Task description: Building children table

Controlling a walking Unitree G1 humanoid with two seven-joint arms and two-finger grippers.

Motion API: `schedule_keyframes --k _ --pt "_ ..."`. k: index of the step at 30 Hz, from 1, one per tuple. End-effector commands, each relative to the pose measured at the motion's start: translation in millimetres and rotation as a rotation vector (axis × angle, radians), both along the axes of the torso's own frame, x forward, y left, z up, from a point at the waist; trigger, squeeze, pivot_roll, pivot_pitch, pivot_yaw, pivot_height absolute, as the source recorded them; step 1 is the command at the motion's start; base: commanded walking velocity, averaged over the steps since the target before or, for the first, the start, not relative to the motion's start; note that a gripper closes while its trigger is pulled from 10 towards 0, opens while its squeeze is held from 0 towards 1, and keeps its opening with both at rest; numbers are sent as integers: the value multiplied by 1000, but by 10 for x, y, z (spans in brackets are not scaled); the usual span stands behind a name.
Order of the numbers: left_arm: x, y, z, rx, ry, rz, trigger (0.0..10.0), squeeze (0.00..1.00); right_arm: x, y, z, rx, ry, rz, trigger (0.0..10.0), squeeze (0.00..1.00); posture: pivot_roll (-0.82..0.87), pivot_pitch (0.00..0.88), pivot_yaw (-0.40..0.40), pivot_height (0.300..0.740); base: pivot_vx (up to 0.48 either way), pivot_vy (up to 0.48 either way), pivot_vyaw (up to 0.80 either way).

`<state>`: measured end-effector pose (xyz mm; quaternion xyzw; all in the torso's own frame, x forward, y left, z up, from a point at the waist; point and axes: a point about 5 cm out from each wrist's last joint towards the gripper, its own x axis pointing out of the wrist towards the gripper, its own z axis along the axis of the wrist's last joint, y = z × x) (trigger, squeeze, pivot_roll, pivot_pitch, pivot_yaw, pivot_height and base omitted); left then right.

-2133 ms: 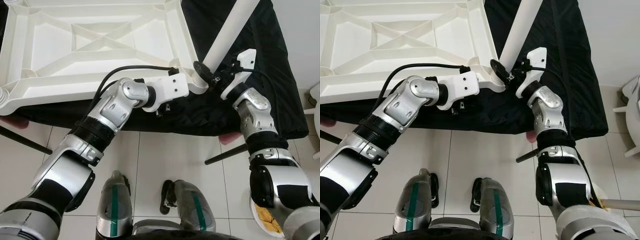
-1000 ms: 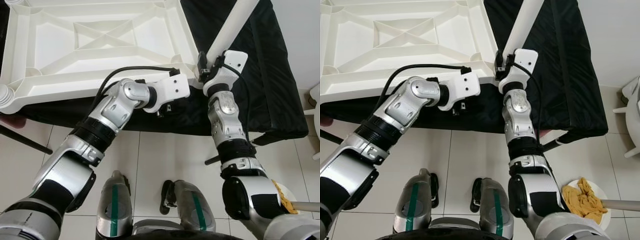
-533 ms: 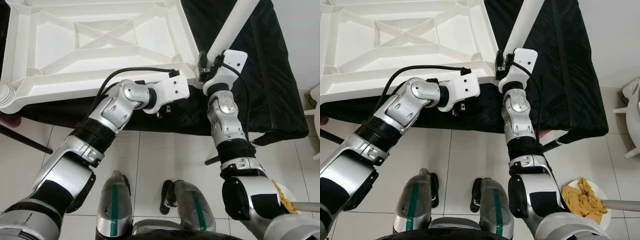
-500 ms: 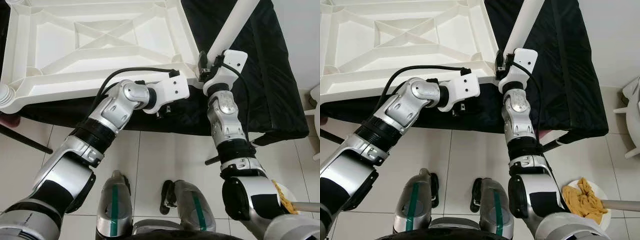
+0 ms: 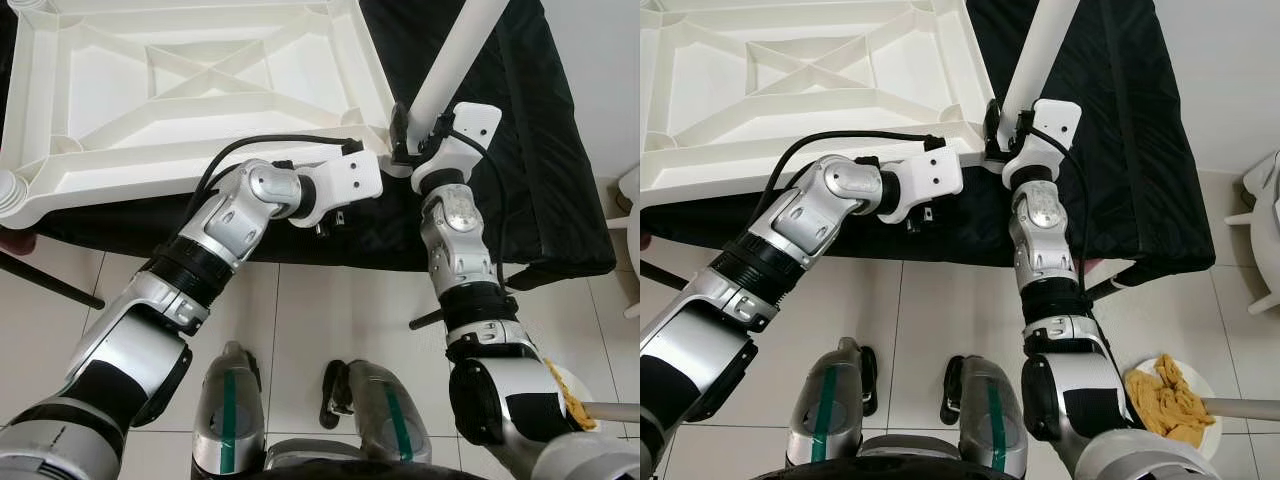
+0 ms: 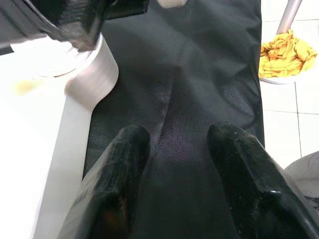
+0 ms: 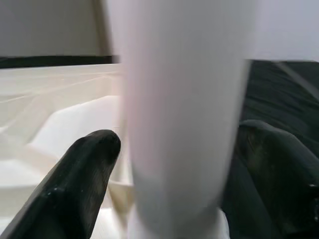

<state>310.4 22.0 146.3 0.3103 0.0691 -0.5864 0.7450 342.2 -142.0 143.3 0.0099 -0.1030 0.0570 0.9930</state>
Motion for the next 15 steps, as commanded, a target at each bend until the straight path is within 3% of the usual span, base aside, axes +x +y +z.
schedule_keyframes --k 1,9,11,15 --pt "-43 -19 -37 12 23 -39 10000 0 6 -12 16 -7 -5 66 10000 0 30 26 -70 740 0 0 0" --pt "-34 -7 -29 13 22 -36 10000 0 24 -63 83 -52 -21 196 10000 0 28 31 -65 740 0 0 0" --pt "-19 -3 -15 12 18 -33 10000 0 90 -166 148 -121 -15 296 10000 0 27 36 -63 740 0 0 0" --pt "-19 -3 -15 12 18 -33 10000 0 90 -166 148 -121 -15 296 10000 0 27 36 -63 740 0 0 0"
